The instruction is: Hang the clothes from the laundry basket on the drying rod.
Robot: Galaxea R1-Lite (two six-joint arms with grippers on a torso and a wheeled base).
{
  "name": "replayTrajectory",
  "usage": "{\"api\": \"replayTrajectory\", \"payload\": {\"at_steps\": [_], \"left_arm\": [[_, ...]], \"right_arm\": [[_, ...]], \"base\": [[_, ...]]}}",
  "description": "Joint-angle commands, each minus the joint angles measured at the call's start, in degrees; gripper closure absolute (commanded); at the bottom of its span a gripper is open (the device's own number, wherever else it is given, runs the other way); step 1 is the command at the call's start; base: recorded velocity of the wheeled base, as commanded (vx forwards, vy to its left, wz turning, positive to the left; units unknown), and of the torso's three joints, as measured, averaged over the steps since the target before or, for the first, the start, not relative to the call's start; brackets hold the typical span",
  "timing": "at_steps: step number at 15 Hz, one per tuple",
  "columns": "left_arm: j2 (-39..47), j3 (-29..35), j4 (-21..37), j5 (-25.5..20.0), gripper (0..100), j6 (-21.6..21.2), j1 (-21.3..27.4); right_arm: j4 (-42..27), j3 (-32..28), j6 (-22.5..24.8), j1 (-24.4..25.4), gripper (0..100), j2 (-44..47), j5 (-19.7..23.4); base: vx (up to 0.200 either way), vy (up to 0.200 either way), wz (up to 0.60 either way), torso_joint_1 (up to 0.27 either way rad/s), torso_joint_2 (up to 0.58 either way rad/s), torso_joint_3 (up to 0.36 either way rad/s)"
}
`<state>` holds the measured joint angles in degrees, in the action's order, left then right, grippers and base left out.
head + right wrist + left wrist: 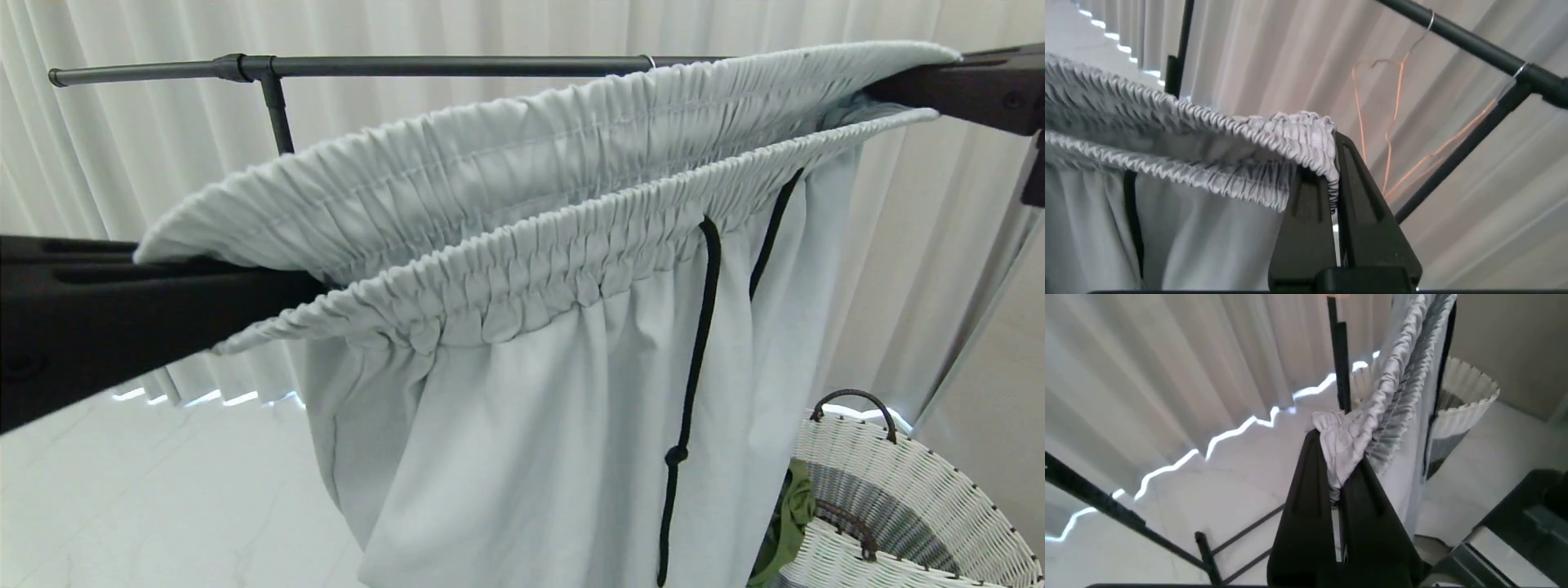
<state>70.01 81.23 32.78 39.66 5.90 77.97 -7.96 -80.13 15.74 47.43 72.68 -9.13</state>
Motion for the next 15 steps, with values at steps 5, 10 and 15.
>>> {"api": "replayTrajectory", "payload": {"at_steps": [5, 10, 15], "left_arm": [[5.4, 7.63, -7.73, 0.25, 100, -2.21, -9.33], [7.6, 5.61, -7.82, 0.16, 100, -2.3, -9.33], [9.27, 9.13, -7.82, 0.16, 100, -2.3, -9.33]], "right_arm": [[-14.45, -2.84, -0.45, -0.24, 100, -5.97, -1.68], [-15.86, 0.06, -2.12, 0.12, 100, -7.38, -1.42], [-15.95, 0.41, -3.61, 1.79, 100, -7.55, -1.5]], "base": [[0.0, 0.0, 0.0, 0.0, 0.0, 0.0], [0.0, 0.0, 0.0, 0.0, 0.0, 0.0], [0.0, 0.0, 0.0, 0.0, 0.0, 0.0]]}}
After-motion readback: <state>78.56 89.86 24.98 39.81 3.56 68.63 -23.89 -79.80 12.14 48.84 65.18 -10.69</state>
